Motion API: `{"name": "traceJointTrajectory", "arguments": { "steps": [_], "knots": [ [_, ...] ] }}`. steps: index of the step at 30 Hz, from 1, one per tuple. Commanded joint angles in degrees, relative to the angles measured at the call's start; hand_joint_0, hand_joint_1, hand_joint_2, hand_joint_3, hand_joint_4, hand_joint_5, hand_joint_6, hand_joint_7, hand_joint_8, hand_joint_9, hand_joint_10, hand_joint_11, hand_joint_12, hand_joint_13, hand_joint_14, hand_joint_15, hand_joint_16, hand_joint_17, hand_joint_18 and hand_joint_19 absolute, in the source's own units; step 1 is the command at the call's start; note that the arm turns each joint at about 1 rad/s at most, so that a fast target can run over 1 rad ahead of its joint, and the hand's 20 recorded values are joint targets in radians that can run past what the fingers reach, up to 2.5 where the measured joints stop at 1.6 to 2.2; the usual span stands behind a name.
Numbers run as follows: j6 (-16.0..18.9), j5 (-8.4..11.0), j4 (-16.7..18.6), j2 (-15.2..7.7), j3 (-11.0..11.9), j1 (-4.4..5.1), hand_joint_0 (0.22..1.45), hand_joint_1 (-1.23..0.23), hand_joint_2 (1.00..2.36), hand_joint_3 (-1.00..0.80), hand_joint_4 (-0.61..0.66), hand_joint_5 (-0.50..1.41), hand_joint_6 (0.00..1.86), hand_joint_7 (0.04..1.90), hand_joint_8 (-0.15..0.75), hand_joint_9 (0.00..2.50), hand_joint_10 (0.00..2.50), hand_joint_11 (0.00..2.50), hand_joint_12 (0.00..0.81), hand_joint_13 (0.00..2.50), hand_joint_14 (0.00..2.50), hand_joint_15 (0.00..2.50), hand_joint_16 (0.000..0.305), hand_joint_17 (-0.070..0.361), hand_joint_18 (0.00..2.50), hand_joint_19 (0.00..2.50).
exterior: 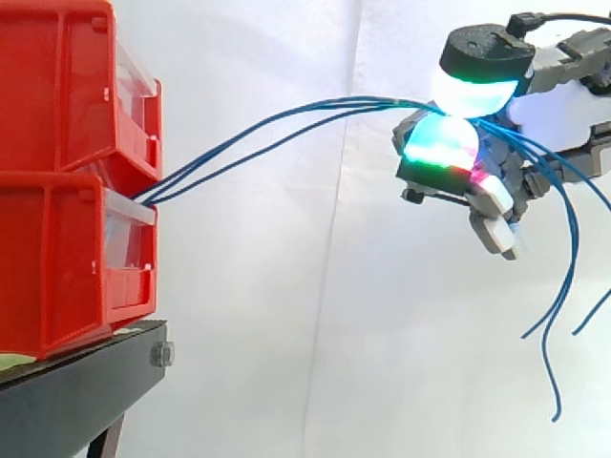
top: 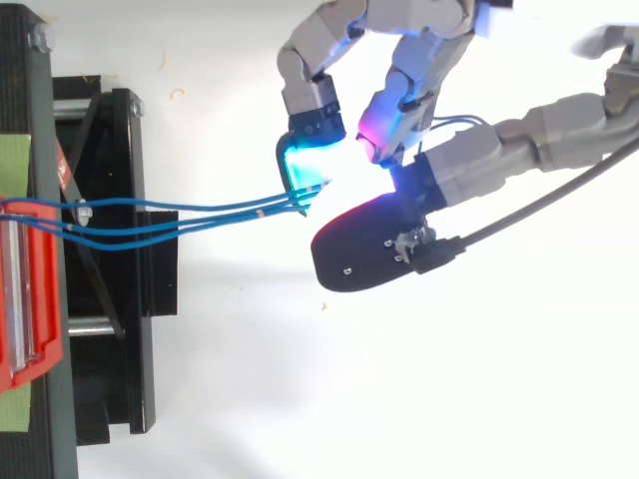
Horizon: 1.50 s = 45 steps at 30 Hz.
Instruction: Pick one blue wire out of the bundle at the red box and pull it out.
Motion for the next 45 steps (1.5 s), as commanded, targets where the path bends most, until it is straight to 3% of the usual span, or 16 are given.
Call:
{"name": "traceJointTrajectory", "arguments": {
  "steps": [1, 4, 16, 20, 23, 26, 30, 38, 41, 45],
  "knots": [
    [0.0, 0.07, 0.0, 0.0, 0.0, 0.00, 0.65, -0.89, 1.02, -0.17, 0.11, -0.12, 0.93, 1.25, 0.394, 1.08, 0.01, 0.60, 0.441, 1.09, 0.02, 0.44, 0.056, 0.125, 1.01, 0.49],
    [0.1, 0.07, 0.0, 0.0, 0.0, 0.09, 0.67, -0.91, 1.02, -0.23, 0.07, -0.14, 0.95, 1.19, 0.360, 0.98, 0.01, 0.59, 0.435, 1.05, 0.02, 0.44, 0.056, 0.125, 0.99, 0.47],
    [0.1, 0.07, 0.0, 0.0, 0.0, 0.00, 0.75, -0.92, 1.01, -0.41, 0.09, -0.20, 0.96, 1.06, 0.326, 0.88, 0.01, 0.55, 0.420, 0.99, 0.01, 0.41, 0.056, 0.126, 0.95, 0.43],
    [0.1, -0.02, 0.0, 0.0, 0.0, 0.00, 0.55, -0.74, 1.00, -0.49, 0.16, -0.18, 0.94, 1.08, 0.361, 0.92, 0.01, 0.56, 0.444, 0.98, 0.01, 0.44, 0.059, 0.133, 0.93, 0.54],
    [0.1, -0.02, 0.0, 0.0, 0.0, 0.00, 0.50, -0.59, 1.00, -0.50, 0.17, -0.16, 0.92, 1.10, 0.390, 0.98, 0.01, 0.55, 0.463, 1.01, 0.01, 0.44, 0.063, 0.142, 0.97, 0.55],
    [0.1, -0.02, 0.0, 0.0, 0.0, 0.00, 0.51, -0.54, 1.00, -0.50, 0.19, -0.15, 0.92, 1.13, 0.389, 1.01, 0.01, 0.56, 0.463, 1.03, 0.01, 0.45, 0.063, 0.141, 0.97, 0.56],
    [0.1, -0.11, 0.0, 0.0, 0.0, 0.00, 0.57, -0.58, 1.01, -0.38, 0.18, -0.14, 0.92, 1.17, 0.384, 1.03, 0.01, 0.56, 0.451, 1.05, 0.01, 0.45, 0.059, 0.132, 0.96, 0.56],
    [0.1, -0.11, 0.2, 0.0, 0.0, 0.00, 0.61, -0.80, 1.02, -0.18, 0.16, -0.13, 0.94, 1.19, 0.403, 1.08, 0.01, 0.60, 0.450, 1.09, 0.02, 0.45, 0.058, 0.131, 1.02, 0.52],
    [0.1, -0.11, 0.2, 0.0, 0.0, 0.00, 0.65, -0.85, 1.02, -0.15, 0.10, -0.13, 0.94, 1.28, 0.394, 1.07, 0.01, 0.62, 0.438, 1.09, 0.02, 0.45, 0.056, 0.126, 1.01, 0.51],
    [0.1, -0.11, 0.1, 0.0, 0.0, 0.00, 0.70, -0.89, 1.02, -0.17, 0.03, -0.14, 0.96, 1.22, 0.378, 1.05, 0.01, 0.61, 0.435, 1.07, 0.02, 0.45, 0.055, 0.124, 1.00, 0.49]
  ]
}}
